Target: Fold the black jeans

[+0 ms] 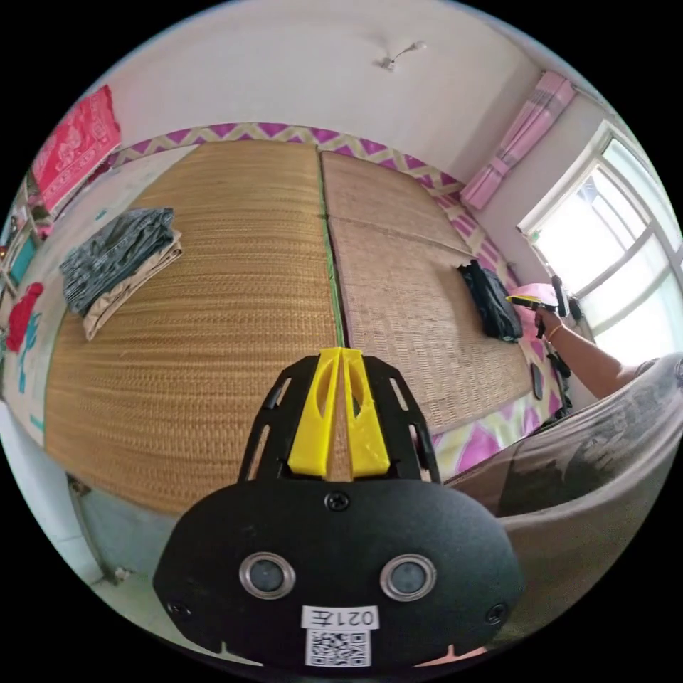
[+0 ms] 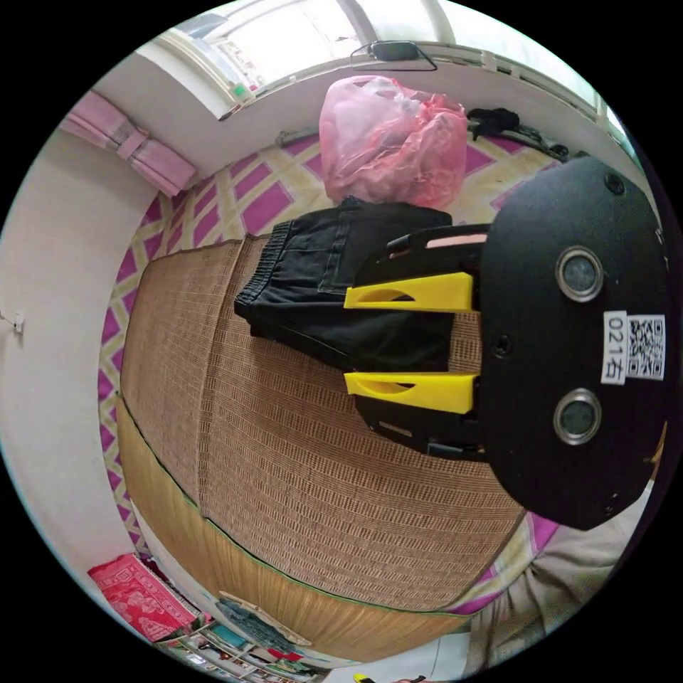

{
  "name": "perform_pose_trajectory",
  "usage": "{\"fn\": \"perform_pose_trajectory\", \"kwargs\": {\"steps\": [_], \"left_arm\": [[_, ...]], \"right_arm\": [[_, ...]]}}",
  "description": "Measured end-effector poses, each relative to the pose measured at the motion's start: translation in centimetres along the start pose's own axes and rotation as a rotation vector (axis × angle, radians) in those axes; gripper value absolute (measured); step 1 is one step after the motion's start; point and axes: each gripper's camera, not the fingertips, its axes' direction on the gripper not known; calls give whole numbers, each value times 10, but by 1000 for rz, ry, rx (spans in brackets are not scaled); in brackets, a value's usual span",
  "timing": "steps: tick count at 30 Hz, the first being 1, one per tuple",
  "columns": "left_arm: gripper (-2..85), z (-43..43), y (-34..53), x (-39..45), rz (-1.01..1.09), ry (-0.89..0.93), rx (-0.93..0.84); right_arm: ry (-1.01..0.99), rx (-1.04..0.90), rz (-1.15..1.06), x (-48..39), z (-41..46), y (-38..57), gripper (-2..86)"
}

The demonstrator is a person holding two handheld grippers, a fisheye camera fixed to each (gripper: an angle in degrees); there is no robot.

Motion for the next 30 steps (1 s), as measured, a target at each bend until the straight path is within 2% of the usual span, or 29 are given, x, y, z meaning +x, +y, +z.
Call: {"fn": "perform_pose_trajectory", "kwargs": {"steps": [5, 11, 16, 18, 21, 27, 30], "left_arm": [[-9, -72, -20, 84, 24, -158, -41], [-10, -134, -57, 117, -39, -174, -95], [-10, -151, -80, 128, -73, -182, -130], [-10, -153, -89, 130, -76, -178, -137], [-10, -153, -104, 130, -67, -164, -157], [-9, -147, -129, 119, -36, -115, -176], [-9, -142, -135, 110, -6, -89, -188]], "right_arm": [[-34, -25, 81, 19, 44, -17, 135], [-31, -61, 107, 23, 89, -28, 154], [-9, -175, 106, 27, 110, -28, 109], [-109, -136, 216, 50, 104, -19, 56], [-347, -89, 401, 90, 99, 2, 50], [-563, 55, 519, 137, 54, 36, 41], [-630, 155, 503, 150, 12, 52, 35]]}}
